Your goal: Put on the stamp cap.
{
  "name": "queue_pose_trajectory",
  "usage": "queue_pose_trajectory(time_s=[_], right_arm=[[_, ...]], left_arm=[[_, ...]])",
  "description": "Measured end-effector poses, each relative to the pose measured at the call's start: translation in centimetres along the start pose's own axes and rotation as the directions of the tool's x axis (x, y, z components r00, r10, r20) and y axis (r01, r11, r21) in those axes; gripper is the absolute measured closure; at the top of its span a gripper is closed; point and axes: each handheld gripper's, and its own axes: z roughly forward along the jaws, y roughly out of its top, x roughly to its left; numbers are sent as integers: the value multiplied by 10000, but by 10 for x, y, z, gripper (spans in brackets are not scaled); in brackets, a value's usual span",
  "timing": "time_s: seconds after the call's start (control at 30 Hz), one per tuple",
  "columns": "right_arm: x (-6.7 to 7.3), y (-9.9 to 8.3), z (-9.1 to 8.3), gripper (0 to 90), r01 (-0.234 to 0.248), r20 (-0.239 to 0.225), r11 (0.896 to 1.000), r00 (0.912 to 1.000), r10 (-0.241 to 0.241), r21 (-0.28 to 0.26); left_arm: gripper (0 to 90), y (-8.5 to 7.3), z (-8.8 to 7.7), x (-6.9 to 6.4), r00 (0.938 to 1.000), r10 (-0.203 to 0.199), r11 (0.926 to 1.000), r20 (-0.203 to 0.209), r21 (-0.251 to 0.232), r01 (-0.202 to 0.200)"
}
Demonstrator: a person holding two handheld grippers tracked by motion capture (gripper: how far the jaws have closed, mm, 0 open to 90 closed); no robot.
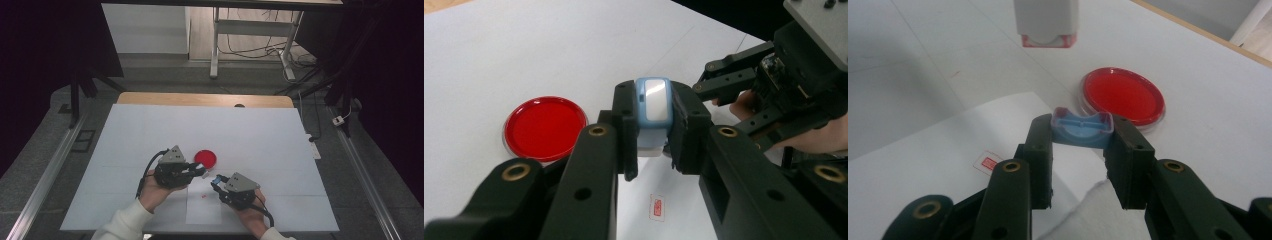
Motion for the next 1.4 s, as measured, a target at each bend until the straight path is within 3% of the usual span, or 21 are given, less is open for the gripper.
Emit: queue_pose_trajectory(time_s=[0.3,1.4], right_arm=[[11,3,9,646,138,-28,9999,9999,-138,-36],[17,8,11,646,226,755,9995,9969,-209,-214]], left_arm=[[747,-1,2,-1,10000,-39,10000,2,-44,39],[748,-3,14,-8,9988,-459,9989,148,-24,459]])
